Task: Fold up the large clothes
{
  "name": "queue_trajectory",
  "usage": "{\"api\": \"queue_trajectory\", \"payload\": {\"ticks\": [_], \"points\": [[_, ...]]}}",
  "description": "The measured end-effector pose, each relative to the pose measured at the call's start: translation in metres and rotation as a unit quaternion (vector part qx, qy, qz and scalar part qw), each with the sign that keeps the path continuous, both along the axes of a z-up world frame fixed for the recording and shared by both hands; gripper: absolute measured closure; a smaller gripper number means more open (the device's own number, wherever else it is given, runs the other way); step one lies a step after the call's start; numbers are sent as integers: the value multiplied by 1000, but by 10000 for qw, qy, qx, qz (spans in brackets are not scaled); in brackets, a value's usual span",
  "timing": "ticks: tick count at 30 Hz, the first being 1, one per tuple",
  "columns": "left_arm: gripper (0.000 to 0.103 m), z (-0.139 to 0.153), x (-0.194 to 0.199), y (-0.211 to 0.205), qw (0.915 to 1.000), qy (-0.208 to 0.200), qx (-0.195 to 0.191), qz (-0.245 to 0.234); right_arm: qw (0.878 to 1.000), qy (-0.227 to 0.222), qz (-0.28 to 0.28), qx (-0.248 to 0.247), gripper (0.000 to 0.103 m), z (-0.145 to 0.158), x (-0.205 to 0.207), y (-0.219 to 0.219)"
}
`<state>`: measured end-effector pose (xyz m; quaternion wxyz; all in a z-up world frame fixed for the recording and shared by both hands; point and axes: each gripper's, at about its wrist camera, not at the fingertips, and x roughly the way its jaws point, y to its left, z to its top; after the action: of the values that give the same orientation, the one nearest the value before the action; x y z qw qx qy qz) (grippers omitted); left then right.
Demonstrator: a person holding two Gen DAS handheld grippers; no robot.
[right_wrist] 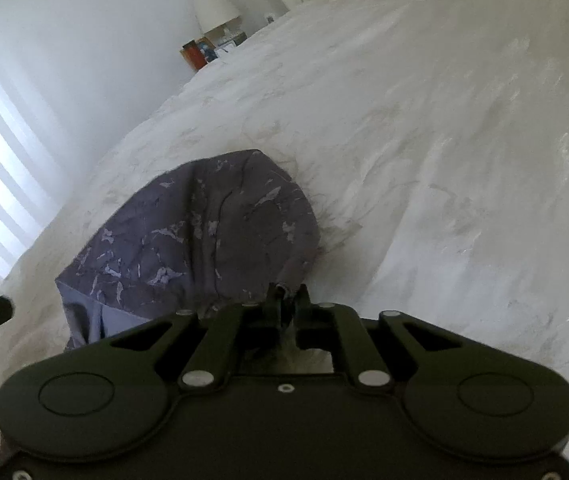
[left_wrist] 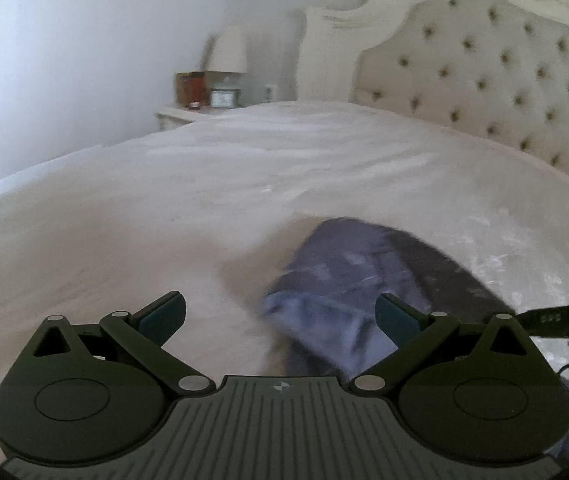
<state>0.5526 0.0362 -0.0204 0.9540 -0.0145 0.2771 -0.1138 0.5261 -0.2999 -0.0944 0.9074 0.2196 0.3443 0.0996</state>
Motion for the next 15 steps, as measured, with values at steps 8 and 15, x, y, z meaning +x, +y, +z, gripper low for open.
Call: {"api": "queue_trajectory", "payload": {"ticks": [8,15], "points": [[0,-56,52,2,9901,1100,-328,809,9995,139,16,276,86,-18,9,-10],[0,-93,42,11,9934,886,-125,724,9970,132,-22,756,88,-34,3,-20]]}}
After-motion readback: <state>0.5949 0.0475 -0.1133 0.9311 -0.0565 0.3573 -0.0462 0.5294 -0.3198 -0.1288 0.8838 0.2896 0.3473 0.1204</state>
